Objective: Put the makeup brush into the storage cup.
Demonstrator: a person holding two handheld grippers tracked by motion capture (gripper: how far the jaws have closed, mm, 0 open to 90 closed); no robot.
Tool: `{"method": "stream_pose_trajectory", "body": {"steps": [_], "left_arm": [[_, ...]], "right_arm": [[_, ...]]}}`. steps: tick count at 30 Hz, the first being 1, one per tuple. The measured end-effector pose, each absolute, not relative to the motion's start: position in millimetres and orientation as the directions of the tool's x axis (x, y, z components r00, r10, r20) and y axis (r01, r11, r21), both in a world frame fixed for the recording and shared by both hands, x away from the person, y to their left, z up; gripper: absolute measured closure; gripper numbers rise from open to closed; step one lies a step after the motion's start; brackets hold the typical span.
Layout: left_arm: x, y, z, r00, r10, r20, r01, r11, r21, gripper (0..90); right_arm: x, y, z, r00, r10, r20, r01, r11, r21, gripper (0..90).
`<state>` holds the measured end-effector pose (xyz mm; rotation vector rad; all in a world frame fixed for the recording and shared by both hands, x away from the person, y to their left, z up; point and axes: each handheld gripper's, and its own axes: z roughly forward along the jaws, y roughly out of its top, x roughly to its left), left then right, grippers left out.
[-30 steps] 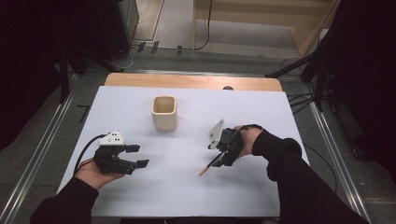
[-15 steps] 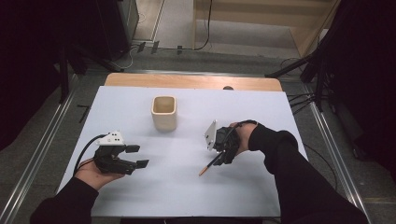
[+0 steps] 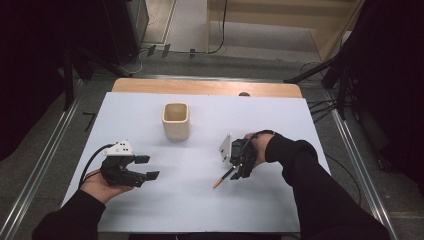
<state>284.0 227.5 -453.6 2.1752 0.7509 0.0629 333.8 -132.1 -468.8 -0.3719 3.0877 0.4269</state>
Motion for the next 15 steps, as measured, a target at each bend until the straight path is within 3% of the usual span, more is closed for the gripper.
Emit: {"method": "stream_pose_trajectory", "body": {"steps": [3, 15], "left_arm": [[283.8, 227.5, -453.3, 0.822, 0.534, -0.199, 0.493, -0.491, 0.719, 30.1], [283.9, 227.4, -453.7, 0.821, 0.535, -0.200, 0.494, -0.490, 0.718, 30.1]], "right_arm": [[333.5, -131.3, -470.0, -0.970, -0.241, -0.042, -0.244, 0.937, 0.249, 32.6], [339.3, -131.0, -476.7, -0.959, -0.279, -0.047, -0.283, 0.936, 0.211, 41.7]]}}
